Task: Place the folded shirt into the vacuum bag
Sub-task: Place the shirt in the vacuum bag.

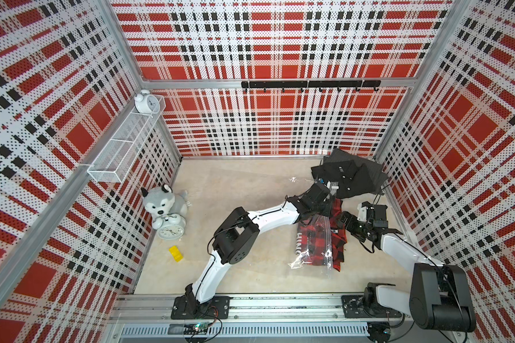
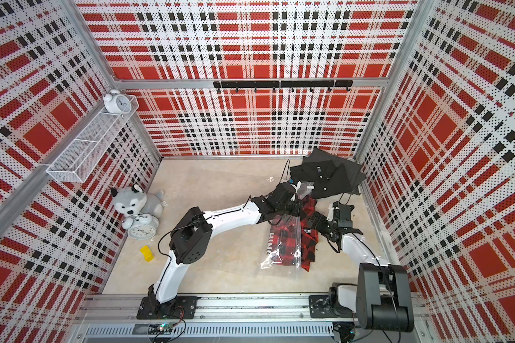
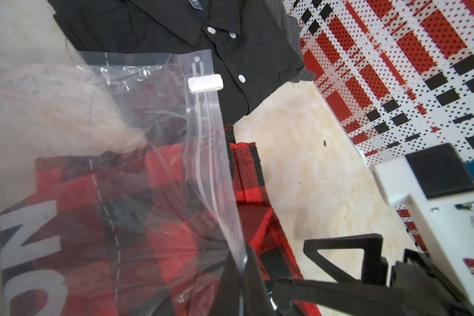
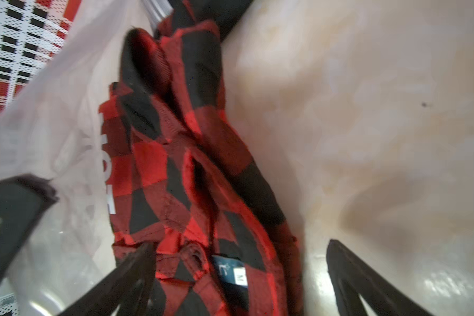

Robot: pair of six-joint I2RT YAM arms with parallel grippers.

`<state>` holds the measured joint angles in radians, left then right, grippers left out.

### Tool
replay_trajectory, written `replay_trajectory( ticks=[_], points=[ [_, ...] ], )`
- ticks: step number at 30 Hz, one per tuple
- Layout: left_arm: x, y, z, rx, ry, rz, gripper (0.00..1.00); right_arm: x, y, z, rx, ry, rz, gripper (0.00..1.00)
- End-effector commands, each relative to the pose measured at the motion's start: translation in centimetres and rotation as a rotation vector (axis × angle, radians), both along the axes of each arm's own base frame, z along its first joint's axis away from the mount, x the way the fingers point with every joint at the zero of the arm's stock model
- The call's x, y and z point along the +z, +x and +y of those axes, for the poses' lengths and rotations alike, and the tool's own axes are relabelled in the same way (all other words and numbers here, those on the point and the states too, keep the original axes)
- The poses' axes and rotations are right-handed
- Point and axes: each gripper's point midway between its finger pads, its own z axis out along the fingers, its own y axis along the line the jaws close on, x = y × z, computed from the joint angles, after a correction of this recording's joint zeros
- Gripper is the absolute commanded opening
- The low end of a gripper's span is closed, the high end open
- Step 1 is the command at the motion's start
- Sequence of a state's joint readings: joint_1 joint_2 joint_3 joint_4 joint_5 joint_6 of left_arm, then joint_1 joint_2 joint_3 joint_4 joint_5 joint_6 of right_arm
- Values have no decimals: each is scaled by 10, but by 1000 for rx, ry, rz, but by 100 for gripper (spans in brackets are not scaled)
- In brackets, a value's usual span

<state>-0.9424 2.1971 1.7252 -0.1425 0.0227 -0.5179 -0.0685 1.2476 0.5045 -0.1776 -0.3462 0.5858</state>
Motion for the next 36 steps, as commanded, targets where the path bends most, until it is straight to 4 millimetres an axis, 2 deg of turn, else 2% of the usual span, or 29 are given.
replay_trajectory(
  ticks=[1,4,7,10,12,16,18,23,27,30,33,36],
  points=[
    [45,0,-6,-24,-126,-31,0,-19,-12,6,33,33,64,92],
    [41,1,-6,-29,-137,-19,0,-18,-12,27,82,145,25,72],
    [41,-1,-8,-42,-167,-5,0,-4,-7,47,142,250,-44,49],
    [44,-5,-10,-54,-191,5,0,9,-2,57,170,296,-72,24],
    [45,-8,-12,-61,-200,10,0,23,2,58,171,312,-112,17],
    [53,-13,-14,-79,-233,17,0,51,8,63,179,361,-190,15],
    [59,-18,-17,-91,-250,17,0,56,9,66,187,382,-197,14],
    [79,-26,-19,-113,-307,12,0,56,8,65,182,375,-175,13],
    [87,-27,-18,-114,-332,7,0,43,2,43,121,209,-107,13],
    [80,-24,-18,-104,-340,14,0,30,-6,19,53,81,-53,13],
    [60,-20,-24,-97,-338,39,0,18,-14,0,-5,38,-16,12],
    [40,-21,-32,-102,-338,72,0,8,-23,-16,-58,11,26,7]
  ],
)
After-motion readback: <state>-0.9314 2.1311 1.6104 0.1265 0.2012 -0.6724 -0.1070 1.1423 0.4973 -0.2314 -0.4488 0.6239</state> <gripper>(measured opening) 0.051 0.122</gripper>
